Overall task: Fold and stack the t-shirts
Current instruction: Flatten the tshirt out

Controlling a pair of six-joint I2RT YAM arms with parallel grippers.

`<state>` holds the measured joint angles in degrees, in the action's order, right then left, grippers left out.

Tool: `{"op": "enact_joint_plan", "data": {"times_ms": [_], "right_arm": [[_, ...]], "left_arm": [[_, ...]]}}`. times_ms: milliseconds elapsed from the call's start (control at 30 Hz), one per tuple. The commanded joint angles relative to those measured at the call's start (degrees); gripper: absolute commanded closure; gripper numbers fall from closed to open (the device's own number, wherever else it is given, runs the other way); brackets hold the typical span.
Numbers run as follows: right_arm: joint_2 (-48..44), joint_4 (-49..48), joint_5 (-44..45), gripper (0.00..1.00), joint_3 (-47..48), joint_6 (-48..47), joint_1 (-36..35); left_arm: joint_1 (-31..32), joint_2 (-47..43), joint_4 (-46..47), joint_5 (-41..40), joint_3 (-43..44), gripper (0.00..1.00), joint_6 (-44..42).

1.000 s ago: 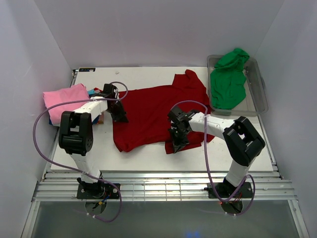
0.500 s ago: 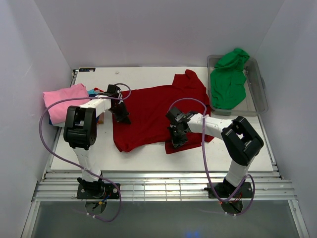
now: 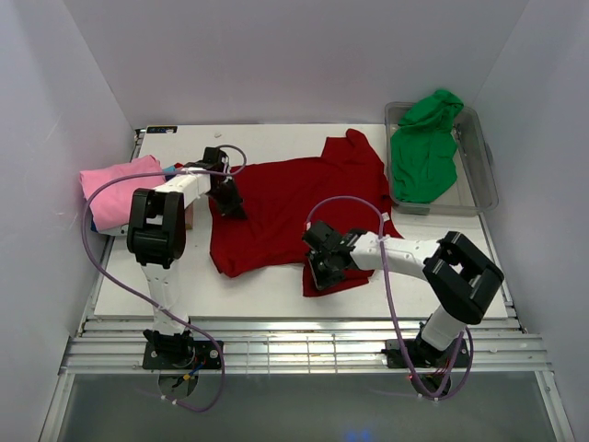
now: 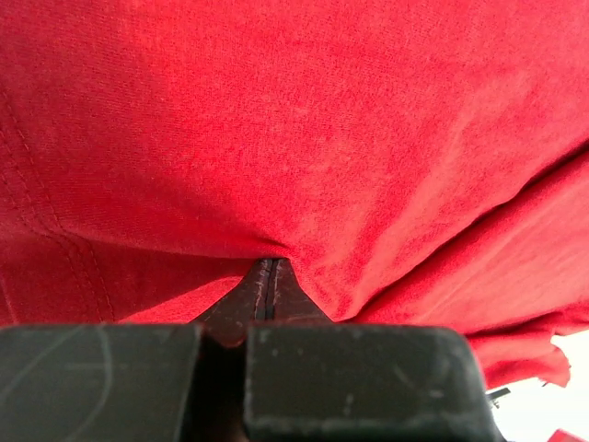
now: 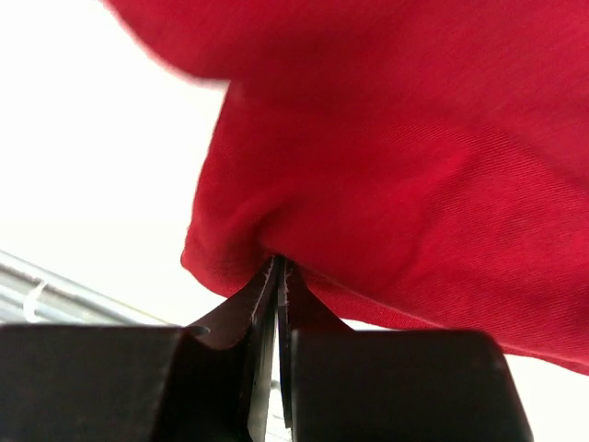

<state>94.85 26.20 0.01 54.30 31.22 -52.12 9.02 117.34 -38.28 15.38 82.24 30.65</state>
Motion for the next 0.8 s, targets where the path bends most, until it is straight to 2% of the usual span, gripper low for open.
{"op": "enact_joint_plan", "data": {"times_ms": [0, 400, 633, 767], "right_arm": [[0.5, 3.9, -1.3, 0.92, -4.8, 5.6, -5.4], [-5.7, 12.1, -2.6, 0.92, -5.3, 13.3, -15.3], [-8.9, 14.8, -4.7, 0.92, -4.7, 12.5, -16.3], [-11.4, 18.4, -2.0, 0.92, 0.6, 11.5, -16.5]], "left_arm": [[0.0, 2.3, -0.3, -3.6, 2.5, 1.0, -0.6], [-1.1, 4.6, -2.2, -5.7, 6.1, 1.0, -0.9], [-1.0, 2.4, -2.5, -8.2, 4.8, 1.0, -1.6], [-1.1, -1.7, -1.1, -9.1, 2.2, 1.0, -2.1]]}}
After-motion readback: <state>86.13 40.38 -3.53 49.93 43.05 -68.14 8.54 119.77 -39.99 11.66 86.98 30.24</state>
